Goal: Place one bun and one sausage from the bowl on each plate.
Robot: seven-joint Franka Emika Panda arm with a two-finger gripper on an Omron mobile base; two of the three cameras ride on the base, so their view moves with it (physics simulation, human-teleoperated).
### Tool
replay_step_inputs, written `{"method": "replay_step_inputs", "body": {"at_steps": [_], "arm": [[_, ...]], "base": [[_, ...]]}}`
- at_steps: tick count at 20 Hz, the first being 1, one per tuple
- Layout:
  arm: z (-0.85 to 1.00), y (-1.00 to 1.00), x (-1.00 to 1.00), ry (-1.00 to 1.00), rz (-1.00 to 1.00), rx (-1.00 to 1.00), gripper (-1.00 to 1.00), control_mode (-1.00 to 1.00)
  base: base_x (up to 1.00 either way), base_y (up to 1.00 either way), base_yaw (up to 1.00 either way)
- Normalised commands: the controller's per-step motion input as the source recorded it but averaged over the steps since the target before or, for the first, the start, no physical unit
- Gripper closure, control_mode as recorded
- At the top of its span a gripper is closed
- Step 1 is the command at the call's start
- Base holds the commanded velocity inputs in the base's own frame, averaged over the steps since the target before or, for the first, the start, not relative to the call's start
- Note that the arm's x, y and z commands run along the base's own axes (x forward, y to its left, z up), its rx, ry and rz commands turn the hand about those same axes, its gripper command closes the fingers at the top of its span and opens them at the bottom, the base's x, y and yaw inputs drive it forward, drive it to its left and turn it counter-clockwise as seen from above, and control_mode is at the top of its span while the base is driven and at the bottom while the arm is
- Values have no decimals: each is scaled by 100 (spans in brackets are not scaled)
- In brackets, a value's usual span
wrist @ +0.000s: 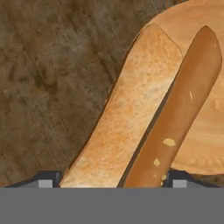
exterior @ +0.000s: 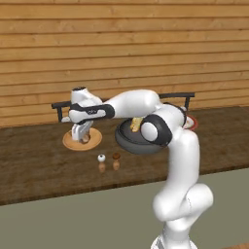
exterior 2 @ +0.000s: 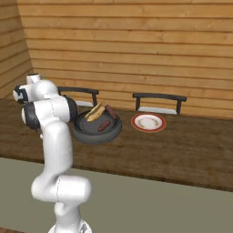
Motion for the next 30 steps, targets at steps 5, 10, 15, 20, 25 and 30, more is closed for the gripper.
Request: {"method": "replay_step_inputs", "body": {"at_steps": [5,10,15,20,25,30], "arm": [[-32,29,71,3,16,-1,100,-100],[-52,1,33,0,13,0,100,-100],[-27,0,8,0,9,0,-100,-100],[0,-1,2,0,1,0,-100,-100],[0,-16,0,-3,0,0,-100,-100],[13,-28,-14,-10,0,7,-100,-100]], "base": [[0,0,0],[0,0,0],[0,0,0],[0,0,0],[0,0,0],[0,0,0]]}}
